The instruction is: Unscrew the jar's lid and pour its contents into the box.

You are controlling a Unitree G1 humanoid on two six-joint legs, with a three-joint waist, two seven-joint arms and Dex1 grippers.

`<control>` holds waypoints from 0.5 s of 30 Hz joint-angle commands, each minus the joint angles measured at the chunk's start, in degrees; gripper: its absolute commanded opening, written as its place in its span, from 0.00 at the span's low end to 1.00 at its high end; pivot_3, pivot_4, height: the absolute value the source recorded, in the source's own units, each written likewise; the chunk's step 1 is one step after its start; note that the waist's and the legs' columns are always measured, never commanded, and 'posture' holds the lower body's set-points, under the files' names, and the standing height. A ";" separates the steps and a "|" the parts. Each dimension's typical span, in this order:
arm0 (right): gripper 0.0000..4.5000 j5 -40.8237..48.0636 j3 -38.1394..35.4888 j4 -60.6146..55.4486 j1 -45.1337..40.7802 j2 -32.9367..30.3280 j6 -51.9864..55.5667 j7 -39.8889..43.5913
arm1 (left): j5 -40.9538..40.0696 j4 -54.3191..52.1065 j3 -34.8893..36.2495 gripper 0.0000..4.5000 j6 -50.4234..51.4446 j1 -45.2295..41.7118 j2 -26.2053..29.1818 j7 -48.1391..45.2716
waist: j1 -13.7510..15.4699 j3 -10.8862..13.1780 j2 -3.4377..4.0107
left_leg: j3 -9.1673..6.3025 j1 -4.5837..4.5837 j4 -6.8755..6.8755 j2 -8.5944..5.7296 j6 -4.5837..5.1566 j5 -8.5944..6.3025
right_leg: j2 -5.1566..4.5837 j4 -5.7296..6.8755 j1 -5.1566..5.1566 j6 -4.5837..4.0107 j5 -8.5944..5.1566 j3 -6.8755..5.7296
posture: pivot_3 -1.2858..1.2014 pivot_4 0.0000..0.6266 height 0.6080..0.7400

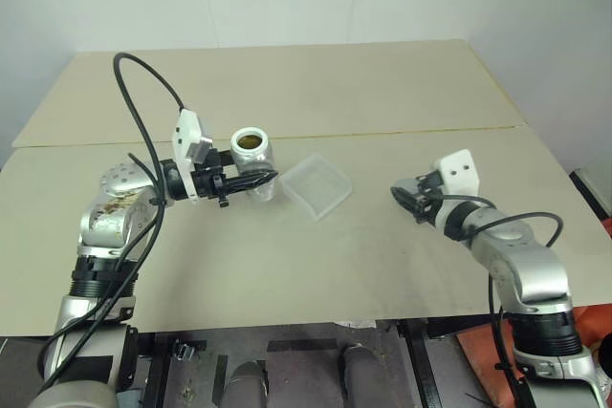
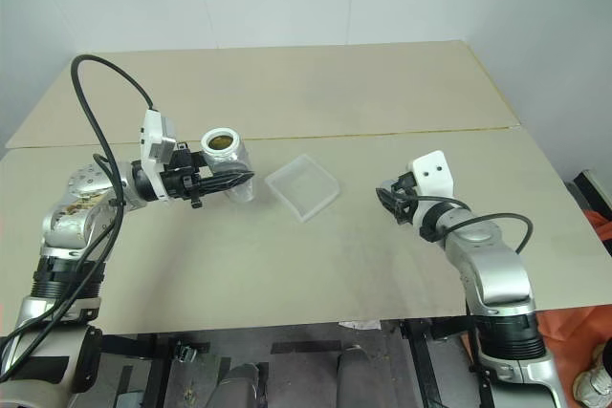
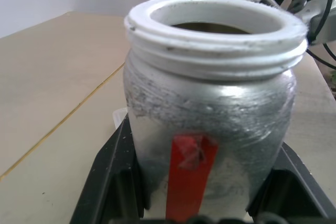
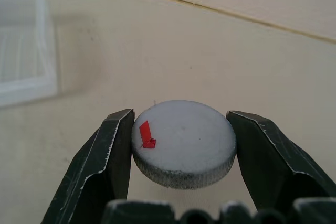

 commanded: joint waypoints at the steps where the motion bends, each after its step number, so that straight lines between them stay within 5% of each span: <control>1: 0.82 -2.43 1.15 1.28 -0.03 -0.52 -1.82 0.68 | -0.28 -2.45 0.45 0.43 0.12 -0.17 0.51 0.56 | 0.09 0.00 0.00 | 0.00 0.00 0.00 0.00 0.00 0.00 | 0.00 -0.02 0.01 0.00 0.00 0.00 | 0.52 0.24 1.00; 3: 0.96 -2.54 1.85 0.51 0.60 -1.63 -0.78 2.51 | 0.42 -2.72 -0.07 0.43 -0.32 -0.14 0.58 0.76 | 0.12 0.00 0.00 | 0.00 -0.01 0.00 0.00 0.00 0.00 | 0.00 -0.02 0.01 0.00 0.00 0.00 | 0.52 0.24 1.00; 7: 0.98 0.52 -0.12 -4.24 1.13 -6.36 1.96 8.64 | 4.34 -1.74 -1.03 0.43 -3.85 -1.22 -0.41 4.49 | 0.53 0.00 0.00 | -0.01 -0.02 0.00 -0.01 0.00 0.00 | 0.00 -0.03 0.02 0.00 0.00 0.00 | 0.52 0.24 1.00; 12: 0.98 13.57 -4.57 -14.76 -2.66 -15.64 13.62 20.00 | 31.96 7.97 -9.99 0.43 -27.01 -6.93 -3.28 28.31 | 1.69 0.04 0.06 | 0.00 0.04 0.02 -0.02 0.00 0.00 | 0.00 -0.09 0.09 0.01 0.01 -0.01 | 0.52 0.24 1.00; 15: 0.98 22.11 -6.69 -17.37 -5.58 -17.50 18.39 24.69 | 55.10 20.91 -20.75 0.43 -46.16 -14.59 -0.41 48.83 | 2.21 0.04 -0.01 | -0.01 0.06 0.02 -0.01 0.00 0.00 | 0.02 -0.18 0.15 0.01 0.03 -0.02 | 0.52 0.24 1.00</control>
